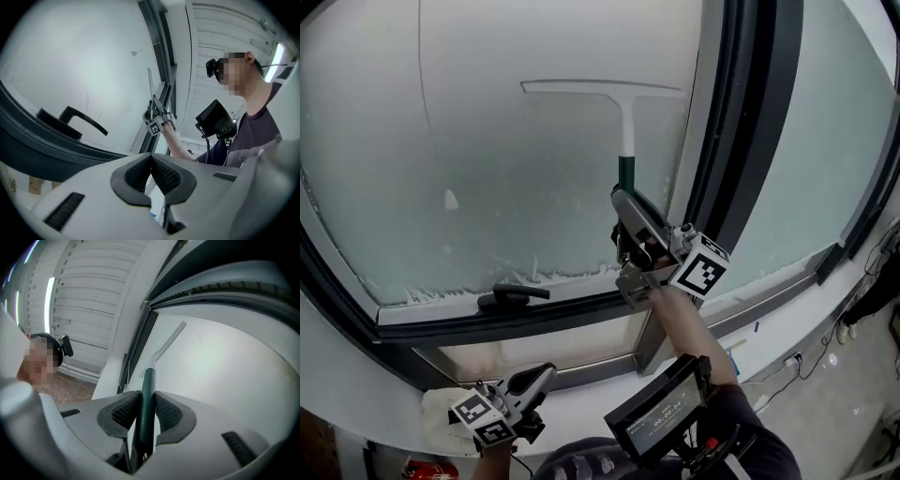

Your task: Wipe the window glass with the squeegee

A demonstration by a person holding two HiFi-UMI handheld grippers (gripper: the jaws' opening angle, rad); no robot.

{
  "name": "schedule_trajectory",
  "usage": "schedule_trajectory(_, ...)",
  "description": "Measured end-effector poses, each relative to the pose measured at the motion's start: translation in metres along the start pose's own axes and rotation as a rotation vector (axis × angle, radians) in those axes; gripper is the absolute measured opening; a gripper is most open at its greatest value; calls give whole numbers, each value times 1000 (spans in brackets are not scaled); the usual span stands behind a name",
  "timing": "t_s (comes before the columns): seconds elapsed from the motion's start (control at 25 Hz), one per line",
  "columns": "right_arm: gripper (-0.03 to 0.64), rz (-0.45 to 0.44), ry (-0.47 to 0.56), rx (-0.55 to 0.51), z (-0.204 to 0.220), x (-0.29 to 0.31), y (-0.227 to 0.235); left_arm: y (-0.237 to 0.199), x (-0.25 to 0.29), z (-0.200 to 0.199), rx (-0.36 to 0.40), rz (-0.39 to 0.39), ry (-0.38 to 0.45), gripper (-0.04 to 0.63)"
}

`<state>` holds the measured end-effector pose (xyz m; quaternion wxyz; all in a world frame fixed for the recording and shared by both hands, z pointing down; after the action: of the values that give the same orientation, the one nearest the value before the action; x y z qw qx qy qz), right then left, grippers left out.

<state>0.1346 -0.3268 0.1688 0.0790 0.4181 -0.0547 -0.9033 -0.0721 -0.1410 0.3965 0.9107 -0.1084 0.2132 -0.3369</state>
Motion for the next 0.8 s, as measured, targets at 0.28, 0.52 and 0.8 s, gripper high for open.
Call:
schedule_trajectory(0.28, 100, 54, 14, -141, -27, 35, 18, -27, -6, -3, -54, 73, -20, 5)
schedule_trajectory(0.52, 98, 46, 17, -181, -47, 46, 22, -35, 1, 5, -93, 84, -9, 5)
schedule_trajectory(0.8, 99, 13, 34, -76, -51, 54, 24, -32, 6, 18, -119, 61, -9, 5)
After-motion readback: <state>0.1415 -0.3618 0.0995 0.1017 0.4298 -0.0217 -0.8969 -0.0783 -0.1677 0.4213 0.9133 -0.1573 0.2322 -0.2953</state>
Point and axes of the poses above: the fingertips, and each gripper's own axes: x forward along the fingers, y to its right, z out of its underside, the point moved 7 cm from there along -x, backward along the fingers, and after that the axes turned 8 degrees about y, right-handed, at the moved point
